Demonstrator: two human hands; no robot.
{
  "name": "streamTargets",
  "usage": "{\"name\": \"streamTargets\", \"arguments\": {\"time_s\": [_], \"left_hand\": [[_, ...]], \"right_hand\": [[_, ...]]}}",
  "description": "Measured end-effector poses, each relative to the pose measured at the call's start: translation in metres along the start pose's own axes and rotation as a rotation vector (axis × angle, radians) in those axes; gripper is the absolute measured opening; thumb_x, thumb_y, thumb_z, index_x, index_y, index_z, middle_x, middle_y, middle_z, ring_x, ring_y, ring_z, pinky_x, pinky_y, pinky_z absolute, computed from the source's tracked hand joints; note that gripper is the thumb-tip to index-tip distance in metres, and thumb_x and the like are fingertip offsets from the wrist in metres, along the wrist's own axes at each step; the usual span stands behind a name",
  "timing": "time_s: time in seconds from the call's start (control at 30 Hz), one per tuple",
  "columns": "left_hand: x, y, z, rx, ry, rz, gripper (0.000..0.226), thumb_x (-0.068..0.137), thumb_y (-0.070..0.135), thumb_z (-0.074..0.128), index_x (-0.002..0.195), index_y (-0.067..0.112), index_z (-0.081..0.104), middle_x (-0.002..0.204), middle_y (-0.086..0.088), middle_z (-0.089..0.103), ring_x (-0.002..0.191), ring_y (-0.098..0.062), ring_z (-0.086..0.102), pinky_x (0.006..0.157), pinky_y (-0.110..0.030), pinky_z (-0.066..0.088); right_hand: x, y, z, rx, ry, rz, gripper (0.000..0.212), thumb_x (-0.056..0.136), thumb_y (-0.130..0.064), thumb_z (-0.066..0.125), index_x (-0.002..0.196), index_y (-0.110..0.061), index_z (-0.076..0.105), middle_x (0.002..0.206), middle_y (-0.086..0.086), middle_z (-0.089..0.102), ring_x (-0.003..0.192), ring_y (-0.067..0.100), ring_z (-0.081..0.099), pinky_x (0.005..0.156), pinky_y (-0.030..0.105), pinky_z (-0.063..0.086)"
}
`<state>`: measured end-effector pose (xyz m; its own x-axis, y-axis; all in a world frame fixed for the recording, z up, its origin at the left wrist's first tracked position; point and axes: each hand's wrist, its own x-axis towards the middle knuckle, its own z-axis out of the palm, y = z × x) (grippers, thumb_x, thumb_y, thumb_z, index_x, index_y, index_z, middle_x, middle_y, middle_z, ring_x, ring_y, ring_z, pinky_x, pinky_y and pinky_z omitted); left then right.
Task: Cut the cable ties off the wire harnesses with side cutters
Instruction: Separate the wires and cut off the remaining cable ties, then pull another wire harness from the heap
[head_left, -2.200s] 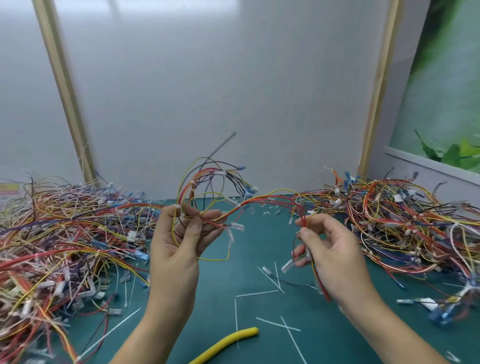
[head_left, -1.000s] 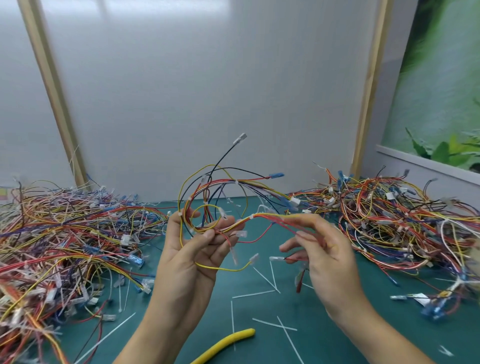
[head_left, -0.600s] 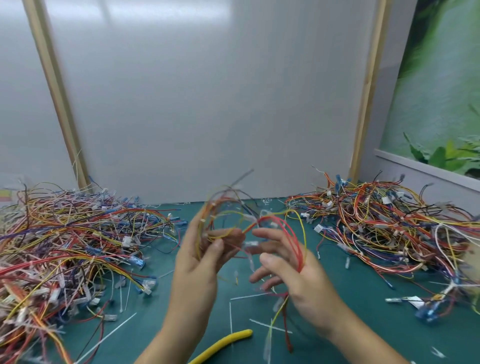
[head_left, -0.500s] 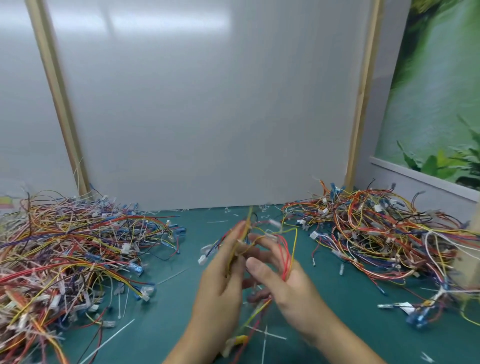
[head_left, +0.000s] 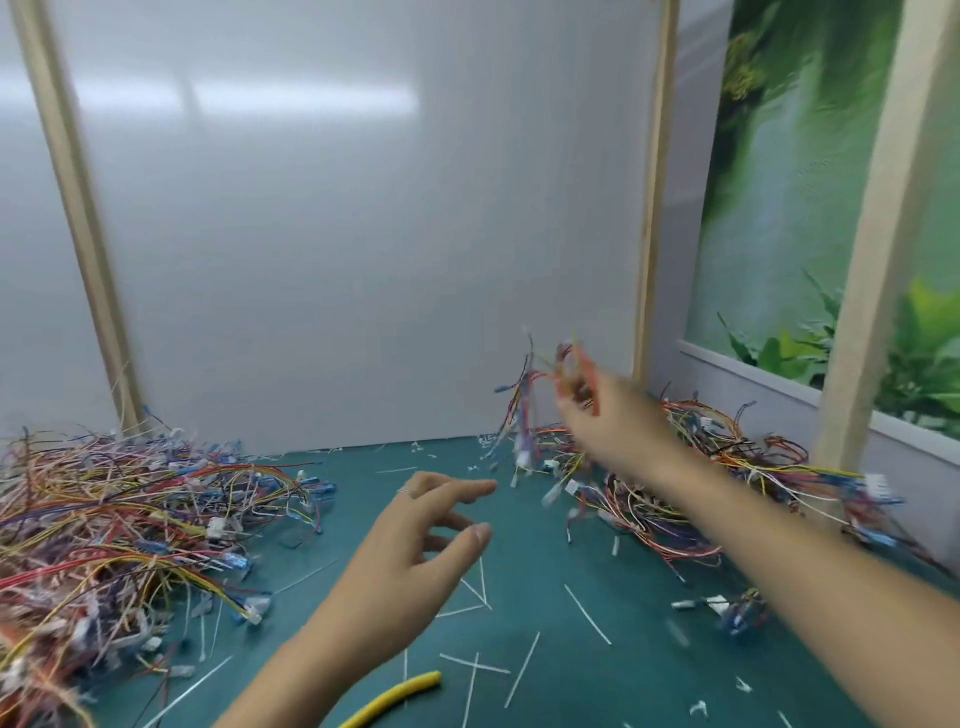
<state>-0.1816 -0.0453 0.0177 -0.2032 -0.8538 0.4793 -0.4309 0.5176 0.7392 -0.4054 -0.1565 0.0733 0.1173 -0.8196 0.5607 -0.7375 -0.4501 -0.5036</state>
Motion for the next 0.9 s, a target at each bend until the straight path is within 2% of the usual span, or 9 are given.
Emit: {"name": "streamTargets", "arguments": {"time_s": [0.07, 0.1, 0.2, 0.27, 0.4, 0.53, 0.63, 0.73, 0.9], "left_hand": [[-0.010, 0.002, -0.010, 0.077, -0.007, -0.007, 0.024, 0.096, 0.022, 0.060, 0.112, 0.038, 0.068, 0.106, 0.024, 0.054, 0.103, -0.002, 0.060, 0.083, -0.014, 0.047], [-0.016, 0.002, -0.018, 0.116, -0.004, -0.012, 0.022, 0.096, 0.022, 0.059, 0.109, 0.037, 0.069, 0.104, 0.024, 0.055, 0.103, -0.002, 0.060, 0.082, -0.013, 0.047], [-0.036, -0.006, -0.051, 0.230, 0.029, -0.062, 0.020, 0.097, 0.023, 0.058, 0.102, 0.036, 0.072, 0.099, 0.023, 0.060, 0.099, 0.000, 0.059, 0.078, -0.012, 0.046], [-0.052, -0.022, -0.080, 0.339, 0.073, -0.110, 0.017, 0.097, 0.025, 0.059, 0.101, 0.035, 0.072, 0.095, 0.021, 0.063, 0.096, 0.002, 0.059, 0.076, -0.012, 0.046], [-0.083, -0.065, -0.144, 0.736, 0.220, -0.244, 0.016, 0.095, 0.032, 0.059, 0.107, 0.033, 0.069, 0.101, 0.017, 0.059, 0.100, -0.002, 0.053, 0.086, -0.024, 0.044], [-0.110, -0.090, -0.208, 1.131, 0.505, -0.371, 0.033, 0.089, 0.041, 0.064, 0.118, 0.026, 0.065, 0.119, 0.000, 0.059, 0.118, -0.022, 0.047, 0.100, -0.038, 0.041], [-0.125, -0.099, -0.245, 1.176, 0.572, -0.497, 0.057, 0.085, 0.062, 0.058, 0.130, 0.028, 0.057, 0.132, -0.005, 0.056, 0.126, -0.025, 0.048, 0.106, -0.046, 0.042], [-0.135, -0.106, -0.261, 0.971, 0.372, -0.675, 0.076, 0.079, 0.083, 0.042, 0.136, 0.034, 0.051, 0.143, -0.002, 0.049, 0.133, -0.022, 0.043, 0.108, -0.045, 0.040], [-0.150, -0.107, -0.268, 0.929, 0.242, -0.478, 0.064, 0.085, 0.073, 0.049, 0.133, 0.031, 0.056, 0.137, 0.006, 0.050, 0.128, -0.014, 0.043, 0.103, -0.040, 0.046]], "right_hand": [[0.035, 0.024, -0.029, -0.395, 0.055, 0.086, 0.030, 0.100, -0.036, 0.046, 0.127, -0.025, 0.053, 0.091, 0.004, 0.067, 0.086, 0.027, 0.062, 0.071, 0.036, 0.051], [0.050, 0.033, -0.042, -0.580, 0.040, 0.202, 0.042, 0.099, -0.033, 0.049, 0.139, -0.025, 0.045, 0.111, 0.012, 0.066, 0.106, 0.034, 0.059, 0.087, 0.043, 0.051], [0.072, 0.039, -0.054, -0.924, -0.131, 0.535, 0.089, 0.089, -0.039, 0.064, 0.157, -0.017, 0.009, 0.159, 0.030, 0.013, 0.142, 0.056, 0.016, 0.115, 0.066, 0.019], [0.072, 0.015, -0.031, -0.924, -0.184, 0.412, 0.100, 0.086, -0.049, 0.065, 0.157, -0.017, 0.002, 0.162, 0.026, 0.000, 0.145, 0.056, 0.007, 0.116, 0.067, 0.013], [0.028, -0.079, 0.059, -0.489, -0.287, -0.200, 0.059, 0.085, -0.058, 0.059, 0.139, -0.039, 0.045, 0.145, -0.004, 0.051, 0.130, 0.026, 0.048, 0.104, 0.040, 0.041], [-0.029, -0.179, 0.153, -0.128, -0.521, -0.492, 0.025, 0.088, -0.051, 0.058, 0.106, -0.036, 0.068, 0.108, -0.019, 0.069, 0.102, 0.007, 0.061, 0.080, 0.026, 0.044], [-0.040, -0.231, 0.208, -0.003, -0.543, -0.564, 0.021, 0.089, -0.041, 0.057, 0.098, -0.029, 0.072, 0.099, -0.014, 0.071, 0.092, 0.008, 0.063, 0.078, 0.030, 0.052], [-0.034, -0.267, 0.242, 0.098, -0.462, -0.567, 0.015, 0.089, -0.038, 0.056, 0.090, -0.029, 0.068, 0.092, -0.013, 0.065, 0.085, 0.009, 0.060, 0.070, 0.030, 0.050], [-0.009, -0.306, 0.265, 0.091, -0.569, -0.598, 0.022, 0.089, -0.048, 0.059, 0.099, -0.030, 0.065, 0.099, -0.011, 0.064, 0.090, 0.008, 0.061, 0.081, 0.035, 0.054]]}}
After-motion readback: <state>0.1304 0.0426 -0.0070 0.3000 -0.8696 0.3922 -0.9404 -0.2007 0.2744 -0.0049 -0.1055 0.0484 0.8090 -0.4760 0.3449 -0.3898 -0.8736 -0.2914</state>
